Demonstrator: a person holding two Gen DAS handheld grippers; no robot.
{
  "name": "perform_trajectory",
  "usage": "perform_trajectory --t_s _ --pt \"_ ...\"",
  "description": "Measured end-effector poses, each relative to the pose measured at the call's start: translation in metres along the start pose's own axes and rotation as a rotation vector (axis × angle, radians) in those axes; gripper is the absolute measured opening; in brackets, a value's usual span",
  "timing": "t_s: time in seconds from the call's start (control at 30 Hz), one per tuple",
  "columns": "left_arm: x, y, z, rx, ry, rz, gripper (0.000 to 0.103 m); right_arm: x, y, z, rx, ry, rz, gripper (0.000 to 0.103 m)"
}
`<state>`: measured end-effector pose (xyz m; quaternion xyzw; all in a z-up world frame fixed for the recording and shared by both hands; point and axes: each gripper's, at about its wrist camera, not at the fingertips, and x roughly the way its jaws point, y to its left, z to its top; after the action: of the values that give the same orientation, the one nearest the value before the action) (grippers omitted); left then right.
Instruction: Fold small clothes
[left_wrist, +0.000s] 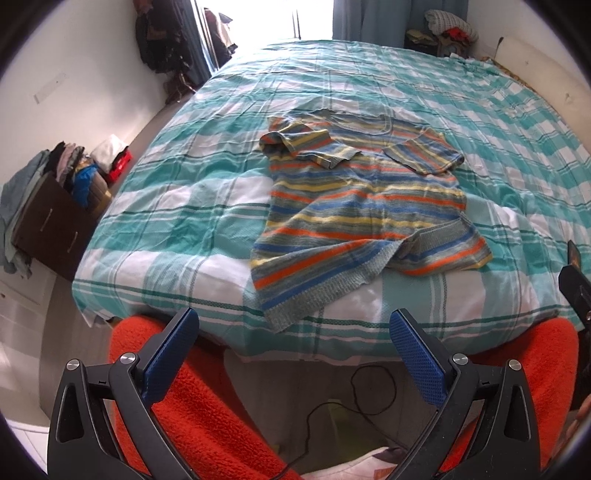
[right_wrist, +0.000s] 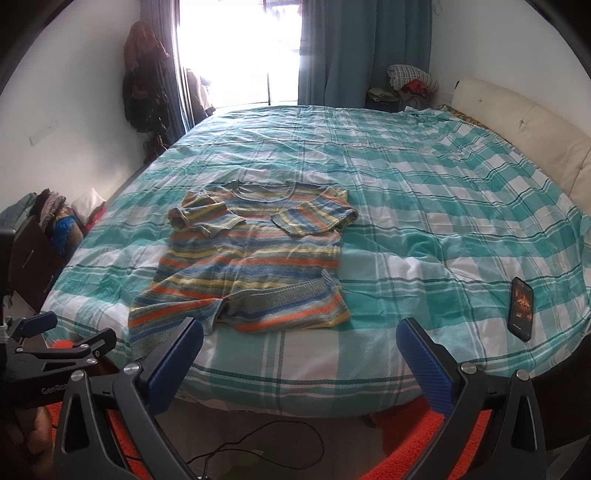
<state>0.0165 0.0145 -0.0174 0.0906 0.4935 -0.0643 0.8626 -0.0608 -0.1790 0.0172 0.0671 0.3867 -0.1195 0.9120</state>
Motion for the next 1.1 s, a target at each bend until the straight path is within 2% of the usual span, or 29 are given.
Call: perform_trajectory --t_s 0.43,0.57,0.73,0.8,0.9,1.0,1.1 --pt "0.006 -0.003 0.002 0.025 -0.002 -0.035 0.103 0.011 -0.001 -0.006 0.005 0.006 0.097 0.103" --pt "0.008 0.002 0.003 0.005 0.004 -0.085 0.103 0.016 -0.006 -0.007 0.020 0.016 0.114 0.103" --pt "0.012 -0.003 0.004 0.046 -0.028 -0.059 0.103 0.025 -0.008 -0.007 -0.001 0.036 0.139 0.103" --pt "0.023 0.005 0.007 0.025 -0.001 -0.052 0.103 0.033 -0.008 -0.005 -0.025 0.063 0.136 0.103" --pt "0.024 0.014 0.008 -0.001 0.000 -0.118 0.103 0.036 -0.010 -0.003 -0.056 0.056 0.109 0.103" --pt "0.024 0.004 0.007 0.075 -0.020 -0.071 0.103 0.041 -0.008 -0.002 -0.075 0.059 0.096 0.103" --pt "0.055 0.012 0.008 0.080 0.034 -0.065 0.103 0.055 -0.013 -0.002 -0.082 0.043 0.097 0.103"
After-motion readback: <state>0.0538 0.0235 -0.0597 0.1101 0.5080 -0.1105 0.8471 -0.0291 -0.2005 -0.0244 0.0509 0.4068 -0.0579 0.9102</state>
